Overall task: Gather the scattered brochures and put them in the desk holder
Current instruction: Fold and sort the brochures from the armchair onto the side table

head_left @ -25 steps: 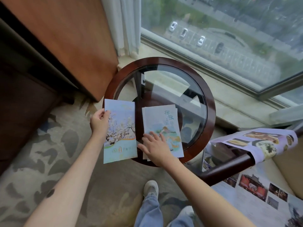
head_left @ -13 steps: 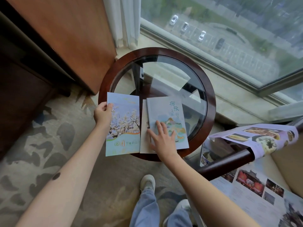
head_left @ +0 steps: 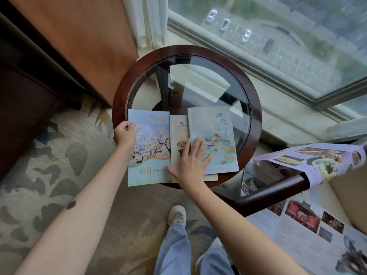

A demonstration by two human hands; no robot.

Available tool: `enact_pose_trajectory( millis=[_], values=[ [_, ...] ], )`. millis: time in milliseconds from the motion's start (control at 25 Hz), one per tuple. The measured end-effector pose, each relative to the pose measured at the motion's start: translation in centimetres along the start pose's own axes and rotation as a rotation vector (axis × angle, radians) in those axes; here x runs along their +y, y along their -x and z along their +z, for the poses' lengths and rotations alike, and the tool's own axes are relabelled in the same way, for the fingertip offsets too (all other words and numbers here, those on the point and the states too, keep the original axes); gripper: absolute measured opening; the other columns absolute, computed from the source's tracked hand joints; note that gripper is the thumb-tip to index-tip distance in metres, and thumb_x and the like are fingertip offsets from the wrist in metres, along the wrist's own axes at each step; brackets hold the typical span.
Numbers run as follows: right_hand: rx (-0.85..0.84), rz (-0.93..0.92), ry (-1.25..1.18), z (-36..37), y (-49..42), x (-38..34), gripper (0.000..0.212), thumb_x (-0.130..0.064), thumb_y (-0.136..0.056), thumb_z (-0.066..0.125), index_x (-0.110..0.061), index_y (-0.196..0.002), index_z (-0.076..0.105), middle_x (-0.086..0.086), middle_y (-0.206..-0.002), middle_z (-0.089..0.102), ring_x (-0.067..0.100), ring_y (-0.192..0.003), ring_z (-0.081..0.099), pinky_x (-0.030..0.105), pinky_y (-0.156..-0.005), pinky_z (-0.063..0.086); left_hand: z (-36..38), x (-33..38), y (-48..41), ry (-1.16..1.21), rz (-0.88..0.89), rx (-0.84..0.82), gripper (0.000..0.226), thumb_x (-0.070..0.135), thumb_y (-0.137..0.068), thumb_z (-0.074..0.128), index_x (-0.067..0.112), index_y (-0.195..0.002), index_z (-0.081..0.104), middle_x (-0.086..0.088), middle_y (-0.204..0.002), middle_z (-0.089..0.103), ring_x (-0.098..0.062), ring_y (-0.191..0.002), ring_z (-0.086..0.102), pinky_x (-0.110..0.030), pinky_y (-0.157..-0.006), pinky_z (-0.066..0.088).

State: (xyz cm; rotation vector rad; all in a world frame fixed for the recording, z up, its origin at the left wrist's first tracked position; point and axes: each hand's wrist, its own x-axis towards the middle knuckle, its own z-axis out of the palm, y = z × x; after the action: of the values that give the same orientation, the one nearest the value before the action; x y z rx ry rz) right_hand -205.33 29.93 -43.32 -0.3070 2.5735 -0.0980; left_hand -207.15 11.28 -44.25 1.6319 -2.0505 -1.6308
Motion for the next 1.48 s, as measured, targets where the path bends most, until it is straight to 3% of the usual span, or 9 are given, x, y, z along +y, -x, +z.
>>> enact_pose_trajectory(
  millis=[280, 480, 600, 760, 1080, 1120, 1200, 1320, 1480],
  values=[
    [0.003, 0.014, -0.026, 0.2, -0.9, 0.8, 0.096, -0.051, -0.085, 0.048, -0.006, -0.147, -0.011, 0.022, -0.155, -0.016, 0.039, -0.143, -0.015, 0.067, -0.108, 0.001, 0.9, -0.2, 0.6, 0.065, -0.009, -0.032, 0.040, 0.011, -0.089, 0.049, 0.019, -0.057, 0.024, 0.001, -0.059, 0.019, -0.012, -0.054, 0.015, -0.026, -0.050, 0.013],
    [0.013, -0.005, -0.008, -1.2, -2.8, 3.5, 0.089, -0.047, -0.088, 0.044, -0.007, -0.147, -0.010, 0.019, -0.156, -0.016, 0.036, -0.143, -0.016, 0.065, -0.110, -0.001, 3.3, 1.3, 1.0, 0.194, -0.052, -0.061, 0.024, 0.013, -0.091, 0.050, 0.013, -0.067, 0.043, 0.001, -0.061, 0.031, -0.012, -0.057, 0.026, -0.027, -0.053, 0.022],
    [0.022, 0.007, -0.024, -2.0, -3.8, 4.8, 0.079, -0.032, -0.090, 0.040, -0.008, -0.148, -0.009, 0.016, -0.157, -0.013, 0.033, -0.145, -0.013, 0.062, -0.112, -0.001, 5.2, 1.6, 1.7, 0.252, -0.073, -0.098, 0.026, 0.015, -0.092, 0.048, 0.013, -0.066, 0.047, -0.003, -0.066, 0.045, -0.015, -0.062, 0.039, -0.028, -0.058, 0.033],
    [0.077, 0.018, 0.009, -3.1, -4.8, 6.7, 0.068, -0.010, -0.091, 0.033, -0.005, -0.148, -0.005, 0.011, -0.159, -0.003, 0.028, -0.147, -0.002, 0.059, -0.114, 0.008, 7.5, 1.6, 2.7, 0.185, -0.017, -0.136, 0.024, 0.014, -0.092, 0.048, 0.013, -0.068, 0.048, -0.003, -0.065, 0.047, -0.014, -0.060, 0.038, -0.028, -0.057, 0.031],
    [0.210, -0.010, 0.085, -2.8, -4.1, 8.9, 0.063, 0.004, -0.090, 0.034, -0.010, -0.148, 0.013, 0.006, -0.158, 0.017, 0.026, -0.145, 0.017, 0.050, -0.111, 0.024, 8.3, 1.5, 3.8, -0.211, 0.274, -0.140, 0.018, 0.017, -0.089, 0.054, 0.005, -0.076, 0.051, 0.001, -0.064, 0.046, -0.018, -0.066, 0.041, -0.030, -0.057, 0.032],
    [0.210, -0.006, 0.084, -2.7, -4.1, 8.9, 0.062, 0.002, -0.091, 0.033, -0.010, -0.148, 0.014, 0.006, -0.157, 0.017, 0.026, -0.145, 0.018, 0.051, -0.110, 0.024, 8.0, 1.6, 3.9, -0.238, 0.297, -0.128, 0.013, 0.017, -0.088, 0.056, 0.005, -0.086, 0.054, -0.003, -0.075, 0.052, -0.019, -0.074, 0.044, -0.032, -0.064, 0.037],
    [0.220, -0.005, 0.104, -2.7, -4.0, 8.8, 0.060, 0.000, -0.092, 0.033, -0.008, -0.148, 0.012, 0.009, -0.157, 0.017, 0.028, -0.145, 0.017, 0.052, -0.111, 0.020, 7.6, 1.2, 4.2, -0.407, 0.422, -0.050, 0.040, 0.018, -0.090, 0.056, 0.005, -0.126, 0.044, -0.013, -0.120, 0.050, -0.023, -0.108, 0.045, -0.033, -0.089, 0.041],
    [0.293, -0.182, 0.136, -1.8, -2.6, 7.1, 0.063, -0.009, -0.086, 0.051, -0.002, -0.144, 0.027, 0.015, -0.152, 0.030, 0.028, -0.141, 0.028, 0.055, -0.113, 0.022, 8.2, 0.2, 4.8, -0.809, 0.862, -0.143, 0.058, 0.020, -0.099, 0.036, 0.006, -0.147, 0.008, -0.016, -0.155, 0.013, -0.028, -0.144, 0.011, -0.040, -0.118, 0.015],
    [0.184, -0.198, 0.135, 0.9, -1.0, 4.2, 0.066, -0.044, -0.090, 0.039, -0.002, -0.141, 0.036, 0.015, -0.148, 0.036, 0.028, -0.139, 0.032, 0.058, -0.110, 0.026, 10.9, -1.0, 4.5, -1.216, 1.114, -0.371, 0.057, 0.032, -0.102, 0.015, 0.010, -0.145, -0.014, -0.012, -0.157, -0.012, -0.025, -0.144, -0.013, -0.039, -0.116, -0.010]
  ],
)
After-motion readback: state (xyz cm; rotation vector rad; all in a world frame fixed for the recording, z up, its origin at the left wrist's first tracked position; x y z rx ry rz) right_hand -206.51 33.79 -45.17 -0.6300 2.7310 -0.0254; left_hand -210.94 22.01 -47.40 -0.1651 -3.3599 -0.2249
